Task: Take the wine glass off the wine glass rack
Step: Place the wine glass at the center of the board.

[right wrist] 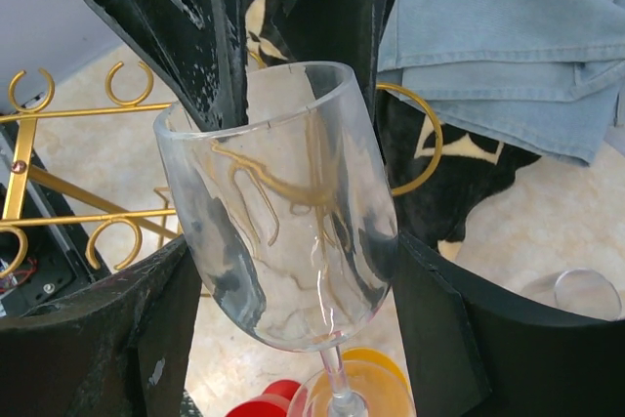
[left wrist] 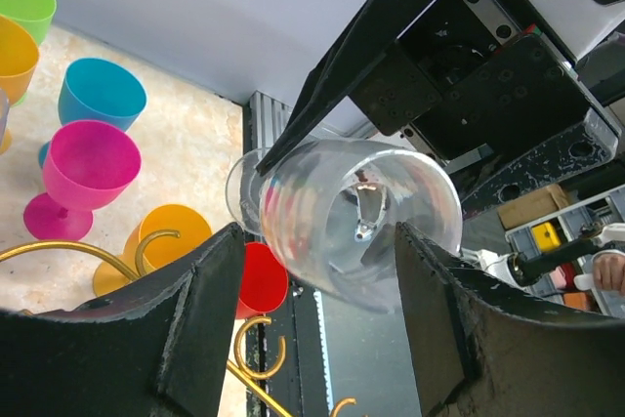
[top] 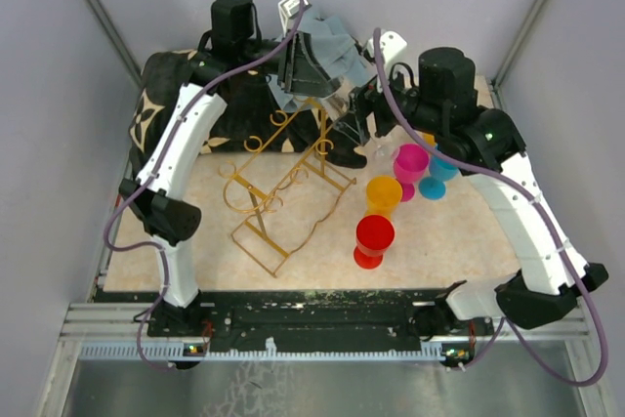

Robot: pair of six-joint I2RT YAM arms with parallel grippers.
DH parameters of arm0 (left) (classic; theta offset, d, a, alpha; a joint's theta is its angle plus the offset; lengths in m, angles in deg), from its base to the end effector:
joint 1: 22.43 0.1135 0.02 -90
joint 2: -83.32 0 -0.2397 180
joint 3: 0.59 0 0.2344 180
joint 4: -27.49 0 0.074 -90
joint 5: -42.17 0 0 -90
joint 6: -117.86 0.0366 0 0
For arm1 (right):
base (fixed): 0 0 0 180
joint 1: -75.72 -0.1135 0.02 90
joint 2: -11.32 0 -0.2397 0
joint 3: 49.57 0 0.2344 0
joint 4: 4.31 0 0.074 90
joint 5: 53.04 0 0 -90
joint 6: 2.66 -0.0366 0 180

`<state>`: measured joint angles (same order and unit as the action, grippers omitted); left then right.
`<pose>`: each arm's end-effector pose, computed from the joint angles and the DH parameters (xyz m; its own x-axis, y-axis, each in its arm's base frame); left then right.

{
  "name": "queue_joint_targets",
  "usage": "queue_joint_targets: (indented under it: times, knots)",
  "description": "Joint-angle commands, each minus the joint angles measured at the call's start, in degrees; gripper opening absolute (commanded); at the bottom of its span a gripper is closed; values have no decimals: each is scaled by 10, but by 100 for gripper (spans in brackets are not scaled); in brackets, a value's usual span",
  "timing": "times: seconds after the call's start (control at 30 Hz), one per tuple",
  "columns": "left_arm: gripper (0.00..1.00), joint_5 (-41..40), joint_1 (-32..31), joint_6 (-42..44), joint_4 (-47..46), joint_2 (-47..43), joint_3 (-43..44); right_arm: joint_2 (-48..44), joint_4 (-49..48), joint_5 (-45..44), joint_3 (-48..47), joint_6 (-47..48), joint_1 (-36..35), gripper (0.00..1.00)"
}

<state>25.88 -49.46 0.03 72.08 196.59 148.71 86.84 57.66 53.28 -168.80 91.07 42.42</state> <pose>0.3293 -0.2074 0.4590 -0.5715 0.1445 -0.8078 0.7985 -0.1289 -0.5880 0.1892 0.1366 0.4734 -0.2125 -0.2143 -0.9534 -0.7654 0.6430 0.0261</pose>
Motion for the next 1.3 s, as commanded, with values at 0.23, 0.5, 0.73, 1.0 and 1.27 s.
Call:
queue_joint_targets:
  times: [0.23, 0.5, 0.73, 1.0, 1.27]
  knots:
    - [43, 27, -11, -25, -42, -23, 15, 20, -71, 14, -55, 9, -21, 1]
    - [0, 42, -11, -40, -70, -32, 1, 8, -69, -1, -55, 12, -23, 2]
    - [0, 37, -6, -33, -89, -43, -6, -27, -91, -34, -8, 8, -23, 32]
    - [0, -65, 9, 172, 61, -57, 32, -100, -151, -112, 65, 8, -23, 85]
    - [0, -150, 9, 280, 117, -94, 26, -138, -175, -166, 86, 4, -23, 89]
